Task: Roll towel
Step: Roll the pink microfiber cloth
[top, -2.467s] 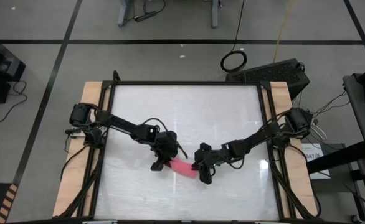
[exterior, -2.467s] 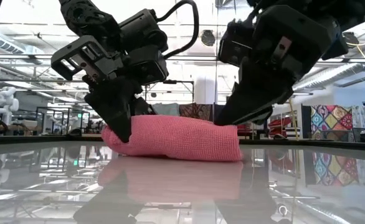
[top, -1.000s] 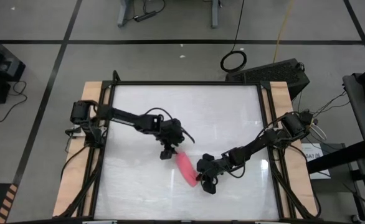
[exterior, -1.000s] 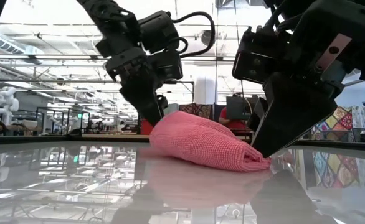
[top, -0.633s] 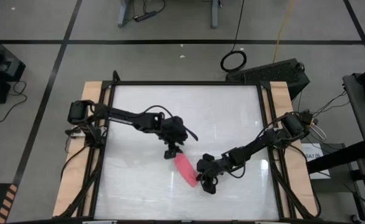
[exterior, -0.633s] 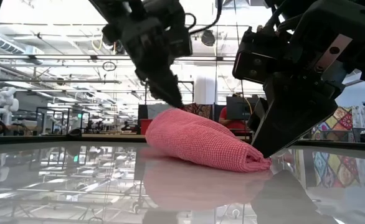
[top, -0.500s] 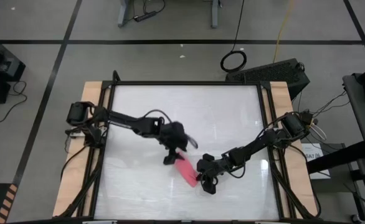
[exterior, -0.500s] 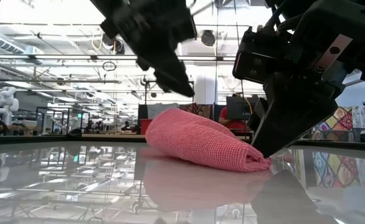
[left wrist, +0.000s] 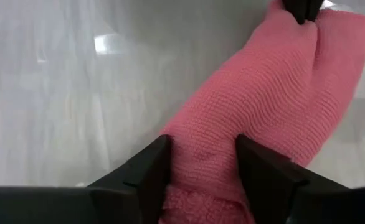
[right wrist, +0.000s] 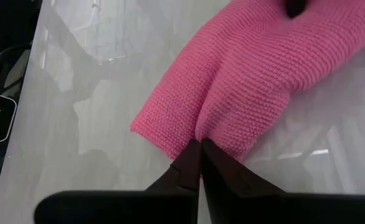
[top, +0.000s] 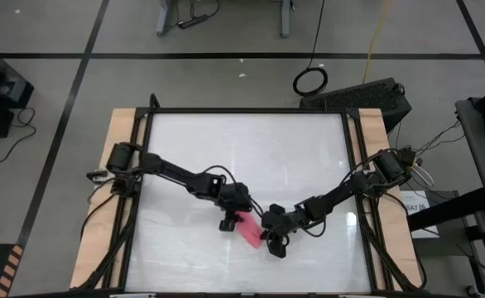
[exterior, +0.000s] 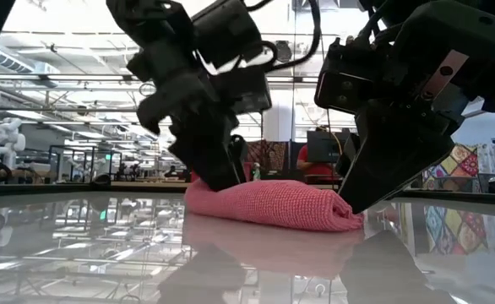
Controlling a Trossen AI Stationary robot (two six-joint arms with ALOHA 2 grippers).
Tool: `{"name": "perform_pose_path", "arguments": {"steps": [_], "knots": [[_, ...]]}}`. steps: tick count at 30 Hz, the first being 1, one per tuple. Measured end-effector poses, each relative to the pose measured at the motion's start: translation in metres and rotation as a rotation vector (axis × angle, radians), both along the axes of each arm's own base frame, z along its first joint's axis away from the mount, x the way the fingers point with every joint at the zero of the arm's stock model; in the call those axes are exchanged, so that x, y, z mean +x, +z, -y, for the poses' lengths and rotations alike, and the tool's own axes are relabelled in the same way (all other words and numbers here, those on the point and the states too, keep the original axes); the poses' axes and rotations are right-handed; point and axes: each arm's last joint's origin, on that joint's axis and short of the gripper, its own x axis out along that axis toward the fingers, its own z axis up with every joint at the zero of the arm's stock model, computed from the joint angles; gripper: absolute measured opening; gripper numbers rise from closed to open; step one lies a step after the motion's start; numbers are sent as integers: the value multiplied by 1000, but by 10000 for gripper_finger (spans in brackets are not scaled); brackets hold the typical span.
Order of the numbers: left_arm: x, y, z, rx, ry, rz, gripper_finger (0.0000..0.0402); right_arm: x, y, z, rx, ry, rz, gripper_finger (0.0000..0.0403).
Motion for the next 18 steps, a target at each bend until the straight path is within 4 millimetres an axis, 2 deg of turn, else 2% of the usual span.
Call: {"name": "perform_pose_path", "arguments": {"steps": [6, 11, 15, 18], "knots": [[3, -9, 3, -1, -4, -12, 157, 0, 0, 1, 0, -2, -1, 8], [0, -1, 1, 5, -9, -5, 152, 1, 2, 0, 8, 1, 25, 16], [-4, 23, -2, 12, -24, 53, 173, -2, 18, 2, 4, 12, 52, 55], [-10, 49, -6, 7, -15, 106, 197, -6, 42, 4, 3, 30, 108, 96]]}}
